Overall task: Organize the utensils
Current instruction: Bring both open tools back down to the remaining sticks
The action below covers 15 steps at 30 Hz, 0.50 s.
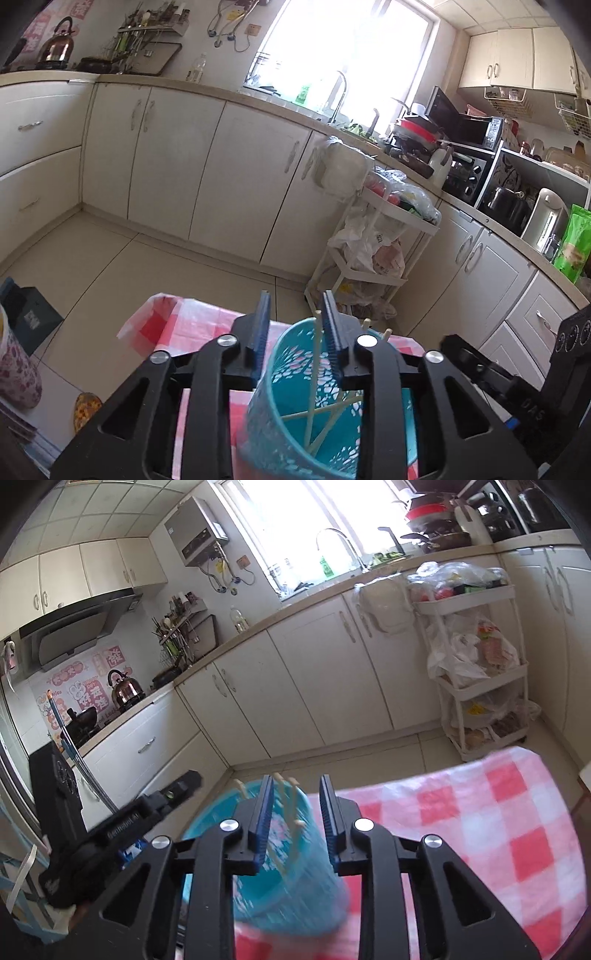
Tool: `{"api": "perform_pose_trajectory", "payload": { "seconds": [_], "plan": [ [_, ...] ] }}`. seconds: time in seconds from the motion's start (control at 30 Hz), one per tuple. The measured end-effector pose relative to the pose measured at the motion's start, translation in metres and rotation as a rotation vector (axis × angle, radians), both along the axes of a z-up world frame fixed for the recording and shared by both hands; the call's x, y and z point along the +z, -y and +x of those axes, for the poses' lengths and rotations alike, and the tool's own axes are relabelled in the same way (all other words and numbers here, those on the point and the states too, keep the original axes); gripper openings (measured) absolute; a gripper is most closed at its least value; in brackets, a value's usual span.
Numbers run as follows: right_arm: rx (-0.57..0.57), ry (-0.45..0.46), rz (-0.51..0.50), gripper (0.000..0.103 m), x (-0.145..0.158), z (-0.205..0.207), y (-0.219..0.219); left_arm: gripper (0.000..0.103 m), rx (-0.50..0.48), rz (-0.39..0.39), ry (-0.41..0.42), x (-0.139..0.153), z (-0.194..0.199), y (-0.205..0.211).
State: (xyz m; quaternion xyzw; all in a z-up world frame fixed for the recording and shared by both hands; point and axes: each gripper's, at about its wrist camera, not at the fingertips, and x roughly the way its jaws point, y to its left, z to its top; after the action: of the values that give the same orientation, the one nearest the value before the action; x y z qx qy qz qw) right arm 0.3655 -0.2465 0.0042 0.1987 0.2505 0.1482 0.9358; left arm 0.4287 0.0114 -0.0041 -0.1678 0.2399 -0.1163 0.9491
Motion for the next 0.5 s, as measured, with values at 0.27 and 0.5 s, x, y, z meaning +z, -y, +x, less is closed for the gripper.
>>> {"api": "perform_pose_trajectory", "payload": {
  "seconds": [0.27, 0.5],
  "plan": [
    [-0.054, -0.242, -0.046, 0.039, -0.057, -0.073, 0.058, 0.055, 0.064, -0.162, -0.078, -0.034, -0.018, -0.054],
    [-0.025, -0.388, -0.127, 0.039, -0.090, -0.124, 0.053, 0.057, 0.049, -0.053, -0.147, -0.053, -0.054, -0.057]
  ]
}}
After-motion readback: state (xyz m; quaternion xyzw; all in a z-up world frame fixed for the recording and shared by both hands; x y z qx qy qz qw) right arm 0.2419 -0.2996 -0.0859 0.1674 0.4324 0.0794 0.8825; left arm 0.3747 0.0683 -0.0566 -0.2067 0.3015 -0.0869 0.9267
